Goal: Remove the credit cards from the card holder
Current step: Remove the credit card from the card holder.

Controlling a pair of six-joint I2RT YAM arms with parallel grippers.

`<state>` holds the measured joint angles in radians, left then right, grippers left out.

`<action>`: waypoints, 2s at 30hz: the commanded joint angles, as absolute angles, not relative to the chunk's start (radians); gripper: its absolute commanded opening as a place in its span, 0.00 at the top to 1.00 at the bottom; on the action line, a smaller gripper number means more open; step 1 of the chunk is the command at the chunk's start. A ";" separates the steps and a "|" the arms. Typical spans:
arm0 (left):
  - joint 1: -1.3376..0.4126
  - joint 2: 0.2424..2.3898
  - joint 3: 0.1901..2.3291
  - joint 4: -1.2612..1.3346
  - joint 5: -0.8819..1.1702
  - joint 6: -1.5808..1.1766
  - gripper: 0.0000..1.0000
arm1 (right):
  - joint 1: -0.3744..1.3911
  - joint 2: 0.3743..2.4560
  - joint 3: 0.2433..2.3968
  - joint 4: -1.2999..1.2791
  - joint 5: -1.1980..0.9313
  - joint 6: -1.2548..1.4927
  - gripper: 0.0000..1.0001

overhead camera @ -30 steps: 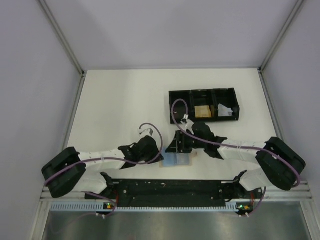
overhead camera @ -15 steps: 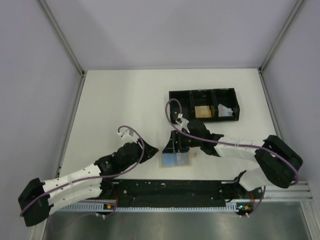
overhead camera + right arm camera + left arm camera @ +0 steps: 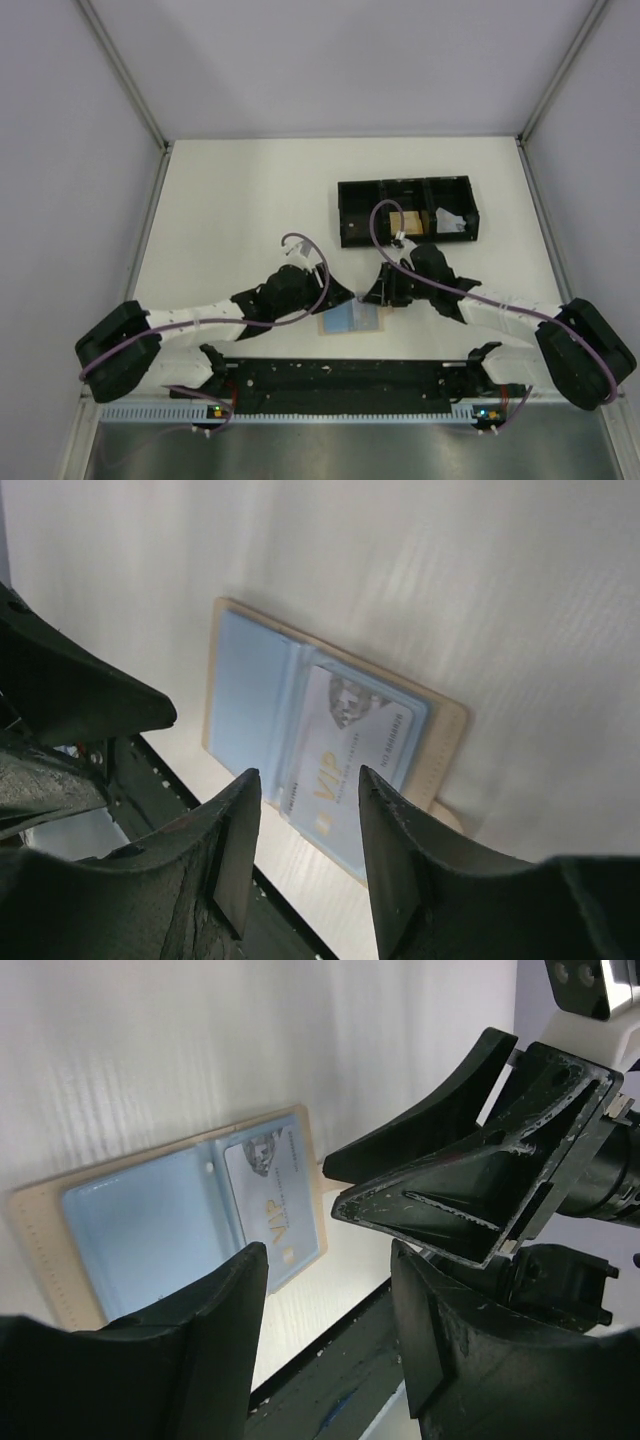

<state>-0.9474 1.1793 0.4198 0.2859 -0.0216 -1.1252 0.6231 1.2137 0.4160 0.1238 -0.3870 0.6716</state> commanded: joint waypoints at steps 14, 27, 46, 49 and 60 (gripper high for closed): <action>-0.951 1.465 0.494 0.460 0.100 -1.141 0.48 | 0.580 1.281 0.371 0.175 -0.356 0.638 0.78; -0.951 1.545 0.523 0.434 0.112 -1.109 0.63 | 0.575 1.336 0.357 0.178 -0.362 0.655 0.84; -0.951 1.578 0.485 0.563 0.117 -1.164 0.82 | 0.575 1.331 0.342 0.196 -0.379 0.667 0.85; -0.951 1.574 0.469 0.581 0.109 -1.173 0.91 | 0.575 1.330 0.342 0.198 -0.379 0.667 0.85; -0.950 1.556 0.407 0.666 0.084 -1.210 1.00 | 0.571 1.330 0.336 0.192 -0.368 0.672 0.85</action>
